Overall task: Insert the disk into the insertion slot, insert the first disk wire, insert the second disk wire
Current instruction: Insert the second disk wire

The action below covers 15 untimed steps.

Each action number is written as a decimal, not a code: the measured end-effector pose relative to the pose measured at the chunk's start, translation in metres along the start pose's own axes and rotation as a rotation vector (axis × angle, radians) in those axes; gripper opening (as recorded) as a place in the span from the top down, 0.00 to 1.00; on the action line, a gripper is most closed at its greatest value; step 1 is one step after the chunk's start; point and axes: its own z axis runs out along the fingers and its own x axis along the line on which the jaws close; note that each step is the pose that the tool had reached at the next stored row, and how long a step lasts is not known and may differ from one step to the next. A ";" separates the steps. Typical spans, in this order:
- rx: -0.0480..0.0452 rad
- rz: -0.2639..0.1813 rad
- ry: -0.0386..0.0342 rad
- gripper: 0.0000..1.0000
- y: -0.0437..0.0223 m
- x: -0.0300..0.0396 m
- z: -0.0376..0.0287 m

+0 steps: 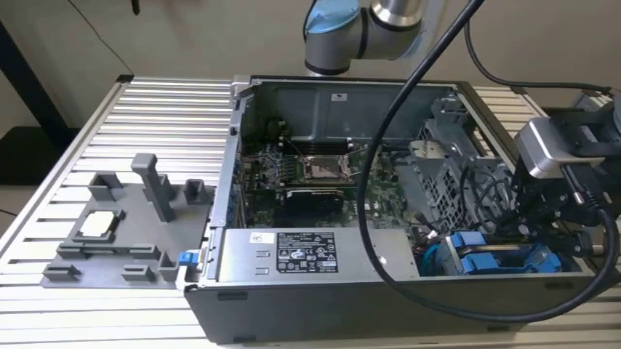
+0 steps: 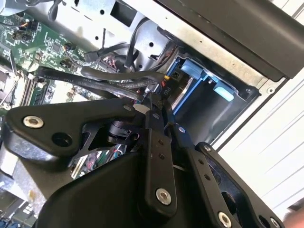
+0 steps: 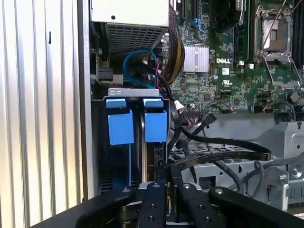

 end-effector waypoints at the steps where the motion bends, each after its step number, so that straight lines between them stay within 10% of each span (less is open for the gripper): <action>1: -0.0001 0.000 0.0004 0.84 0.0000 0.0004 0.0000; 15: 0.0095 0.004 0.0048 0.84 0.0003 0.0034 0.0106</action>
